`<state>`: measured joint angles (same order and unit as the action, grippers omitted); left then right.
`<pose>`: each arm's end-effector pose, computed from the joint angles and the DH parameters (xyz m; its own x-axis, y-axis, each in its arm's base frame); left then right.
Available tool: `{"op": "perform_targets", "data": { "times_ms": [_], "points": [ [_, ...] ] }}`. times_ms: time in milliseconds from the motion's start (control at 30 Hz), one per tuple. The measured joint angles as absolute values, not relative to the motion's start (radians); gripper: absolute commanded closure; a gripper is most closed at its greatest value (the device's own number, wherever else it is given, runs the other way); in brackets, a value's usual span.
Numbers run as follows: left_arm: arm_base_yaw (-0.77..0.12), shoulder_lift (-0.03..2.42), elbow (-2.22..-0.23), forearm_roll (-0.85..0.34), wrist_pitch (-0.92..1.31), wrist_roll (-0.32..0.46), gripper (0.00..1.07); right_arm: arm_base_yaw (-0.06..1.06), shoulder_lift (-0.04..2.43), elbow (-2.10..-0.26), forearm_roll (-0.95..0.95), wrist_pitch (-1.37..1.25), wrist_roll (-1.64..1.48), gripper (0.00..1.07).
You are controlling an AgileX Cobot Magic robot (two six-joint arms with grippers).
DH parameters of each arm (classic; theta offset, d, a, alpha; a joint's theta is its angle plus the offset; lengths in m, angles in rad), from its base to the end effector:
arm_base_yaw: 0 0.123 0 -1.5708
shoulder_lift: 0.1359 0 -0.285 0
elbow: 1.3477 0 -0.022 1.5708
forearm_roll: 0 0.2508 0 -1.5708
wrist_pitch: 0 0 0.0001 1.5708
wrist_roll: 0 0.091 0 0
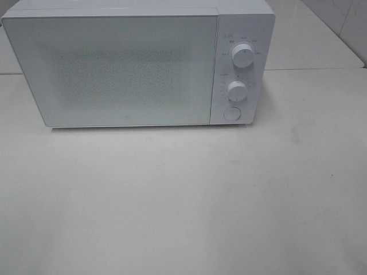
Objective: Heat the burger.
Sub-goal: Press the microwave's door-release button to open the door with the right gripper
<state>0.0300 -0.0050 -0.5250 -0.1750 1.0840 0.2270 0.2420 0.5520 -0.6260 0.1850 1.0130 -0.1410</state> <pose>-0.0098 -0.0143 0.2833 -0.4239 0.1296 -0.8964 0.1710 0.9834 0.0613 0.0776 0.0338 0.2987 -0.7107 -0.2184 -0.6688 -0.3677 0.9257 0.0884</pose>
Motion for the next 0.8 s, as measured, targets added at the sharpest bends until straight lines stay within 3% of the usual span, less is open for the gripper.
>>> {"op": "perform_targets", "data": {
  "times_ms": [333,800],
  "points": [
    [0.03,-0.005,-0.525,-0.175,1.084,0.227,0.1,0.157,0.224,-0.52,0.124,1.018,-0.141,0.33],
    [0.03,-0.005,-0.525,-0.175,1.084,0.227,0.1,0.144,0.014,-0.502,0.073,1.009,-0.085,0.34]
  ]
}}
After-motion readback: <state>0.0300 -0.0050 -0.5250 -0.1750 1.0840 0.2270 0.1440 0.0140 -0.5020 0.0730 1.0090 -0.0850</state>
